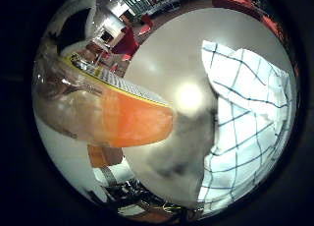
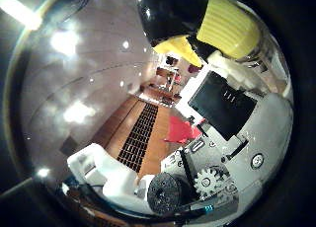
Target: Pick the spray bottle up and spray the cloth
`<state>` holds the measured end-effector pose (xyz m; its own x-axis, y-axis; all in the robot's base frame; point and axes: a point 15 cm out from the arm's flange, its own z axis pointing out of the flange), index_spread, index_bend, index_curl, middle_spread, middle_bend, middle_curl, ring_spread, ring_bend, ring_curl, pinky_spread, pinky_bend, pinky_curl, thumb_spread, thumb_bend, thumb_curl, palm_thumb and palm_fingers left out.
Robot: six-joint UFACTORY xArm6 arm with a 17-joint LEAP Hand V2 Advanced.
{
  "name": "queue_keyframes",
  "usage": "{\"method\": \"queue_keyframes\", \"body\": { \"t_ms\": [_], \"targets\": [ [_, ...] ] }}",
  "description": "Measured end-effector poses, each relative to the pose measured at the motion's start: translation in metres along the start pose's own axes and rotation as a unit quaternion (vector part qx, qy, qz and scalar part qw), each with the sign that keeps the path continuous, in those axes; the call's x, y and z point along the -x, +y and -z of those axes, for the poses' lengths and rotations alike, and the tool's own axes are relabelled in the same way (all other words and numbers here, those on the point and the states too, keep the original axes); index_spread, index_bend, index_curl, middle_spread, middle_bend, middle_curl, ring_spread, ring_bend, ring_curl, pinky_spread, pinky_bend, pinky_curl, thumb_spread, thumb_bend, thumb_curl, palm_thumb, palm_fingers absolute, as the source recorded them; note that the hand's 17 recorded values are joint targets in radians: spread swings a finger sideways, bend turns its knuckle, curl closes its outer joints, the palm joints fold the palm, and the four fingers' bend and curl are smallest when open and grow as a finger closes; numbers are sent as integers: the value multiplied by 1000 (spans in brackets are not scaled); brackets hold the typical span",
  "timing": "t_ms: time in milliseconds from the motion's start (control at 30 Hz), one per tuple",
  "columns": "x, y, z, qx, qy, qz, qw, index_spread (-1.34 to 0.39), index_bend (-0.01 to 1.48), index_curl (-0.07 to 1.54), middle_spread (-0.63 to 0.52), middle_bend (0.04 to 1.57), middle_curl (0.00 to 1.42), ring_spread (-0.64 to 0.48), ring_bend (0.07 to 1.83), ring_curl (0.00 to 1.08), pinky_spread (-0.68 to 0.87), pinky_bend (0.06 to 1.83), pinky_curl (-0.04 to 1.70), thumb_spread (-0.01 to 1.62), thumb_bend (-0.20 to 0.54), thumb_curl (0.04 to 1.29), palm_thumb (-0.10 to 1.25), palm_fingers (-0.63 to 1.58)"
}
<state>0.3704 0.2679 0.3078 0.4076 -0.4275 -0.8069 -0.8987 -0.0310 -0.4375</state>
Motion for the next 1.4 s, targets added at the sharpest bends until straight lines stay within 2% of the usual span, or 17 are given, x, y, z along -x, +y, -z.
{"method": "queue_keyframes", "body": {
  "t_ms": [433,667,733,800,933,1167,1267,1400],
  "targets": [
    [-37,8,-32,18,-12,-6,1000,-187,1209,757,-88,1417,644,-209,1371,763,-193,1015,1455,818,-20,834,1001,1142],
    [-40,7,-35,22,-12,-7,1000,-195,1116,735,-90,1353,625,-200,1332,723,-220,976,1293,867,-41,772,862,1153],
    [-39,11,-36,29,-19,-4,999,-216,1023,717,-89,1324,610,-196,1316,690,-250,957,1203,911,-34,720,814,1155],
    [-33,19,-40,44,-38,-4,998,-246,853,696,-88,1284,593,-205,1296,658,-292,959,1113,920,-33,677,788,1093],
    [-33,24,-43,55,-53,-7,997,-300,619,695,-121,1135,566,-227,1242,605,-378,968,974,934,-32,613,767,1021],
    [-43,30,-42,70,-43,-5,997,-359,247,692,-147,1032,582,-265,1213,570,-492,893,836,1012,-24,520,741,818],
    [-45,30,-41,71,-41,-7,997,-378,182,679,-151,979,583,-274,1220,570,-485,853,827,1032,-27,495,725,705],
    [-44,28,-40,81,-34,4,996,-383,190,650,-164,847,567,-283,1203,562,-368,764,838,1044,-30,452,695,426]
  ]
}}
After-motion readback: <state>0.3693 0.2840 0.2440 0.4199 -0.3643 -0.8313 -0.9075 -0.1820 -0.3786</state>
